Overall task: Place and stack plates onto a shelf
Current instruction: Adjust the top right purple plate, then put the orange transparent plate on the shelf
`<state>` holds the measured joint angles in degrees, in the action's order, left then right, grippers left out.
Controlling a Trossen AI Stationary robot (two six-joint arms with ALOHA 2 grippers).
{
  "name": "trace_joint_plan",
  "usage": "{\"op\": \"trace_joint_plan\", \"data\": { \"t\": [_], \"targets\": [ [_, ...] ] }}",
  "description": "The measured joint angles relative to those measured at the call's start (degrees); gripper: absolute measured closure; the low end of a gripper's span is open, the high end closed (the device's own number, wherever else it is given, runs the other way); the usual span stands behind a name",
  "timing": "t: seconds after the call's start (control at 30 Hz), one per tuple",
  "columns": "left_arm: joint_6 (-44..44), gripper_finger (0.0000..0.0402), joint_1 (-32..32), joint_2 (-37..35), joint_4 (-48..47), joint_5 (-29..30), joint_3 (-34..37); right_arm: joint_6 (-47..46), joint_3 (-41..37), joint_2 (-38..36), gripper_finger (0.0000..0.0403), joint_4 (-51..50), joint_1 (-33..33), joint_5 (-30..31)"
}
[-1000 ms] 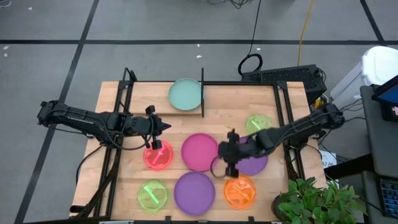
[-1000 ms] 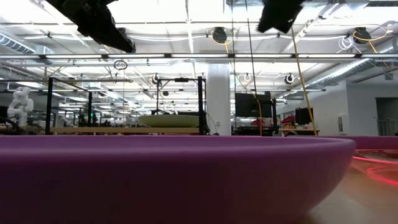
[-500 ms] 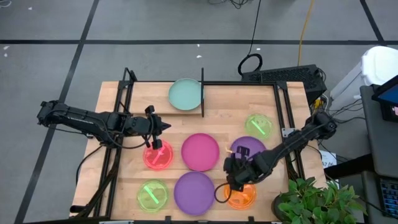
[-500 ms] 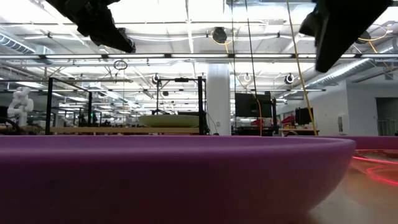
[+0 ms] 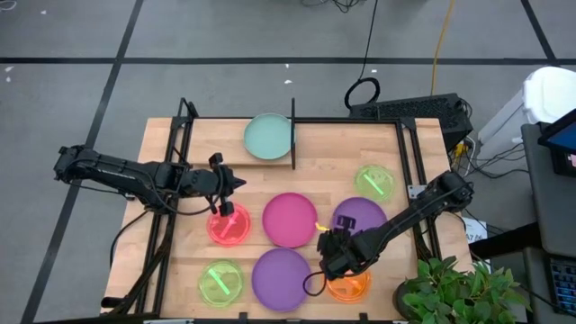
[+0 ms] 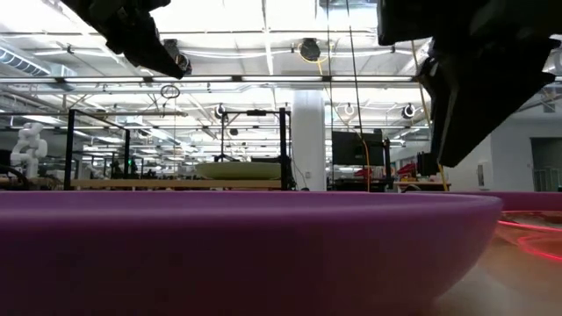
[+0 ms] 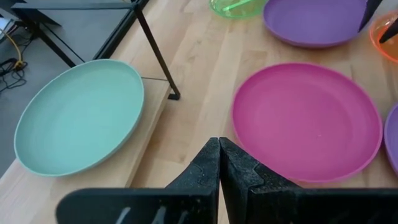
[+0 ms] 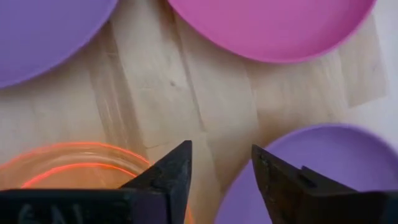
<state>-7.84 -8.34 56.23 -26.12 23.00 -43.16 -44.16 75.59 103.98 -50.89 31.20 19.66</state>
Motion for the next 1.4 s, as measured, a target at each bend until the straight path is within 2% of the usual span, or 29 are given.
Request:
{"op": "trace_joint_plan", "data": {
  "t": [0.17,0.3,0.5,0.8,1.13,1.4],
  "targets": [
    [0.0,0.0394,0.0,0.0,-1.2,0.0,0.0,-4.3,-2.8,0.0,0.0246,-0.5,0.5,-0.5],
    [-0.3,0.0394,0.0,0.0,-1.2,0.0,0.0,-6.6,-6.8,0.0,0.0246,1.2,0.5,-3.4],
    [-1.3,0.0394,0.0,0.0,-1.2,-0.1,0.0,-7.4,-10.7,0.0,0.0256,4.2,0.0,-4.6],
    [-3.3,0.0394,0.0,0.0,-1.4,-0.2,0.0,-7.5,-11.2,-0.9,0.0290,4.0,0.0,-5.0],
    [-6.1,0.0394,-1.9,0.0,-3.4,-0.2,0.0,-9.2,-11.0,-8.1,0.0293,4.3,1.9,-5.0],
    [-7.4,0.0394,-2.7,0.0,-3.8,-0.2,0.0,-11.5,-11.2,-9.2,0.0294,4.4,5.6,-12.5]
  ]
}}
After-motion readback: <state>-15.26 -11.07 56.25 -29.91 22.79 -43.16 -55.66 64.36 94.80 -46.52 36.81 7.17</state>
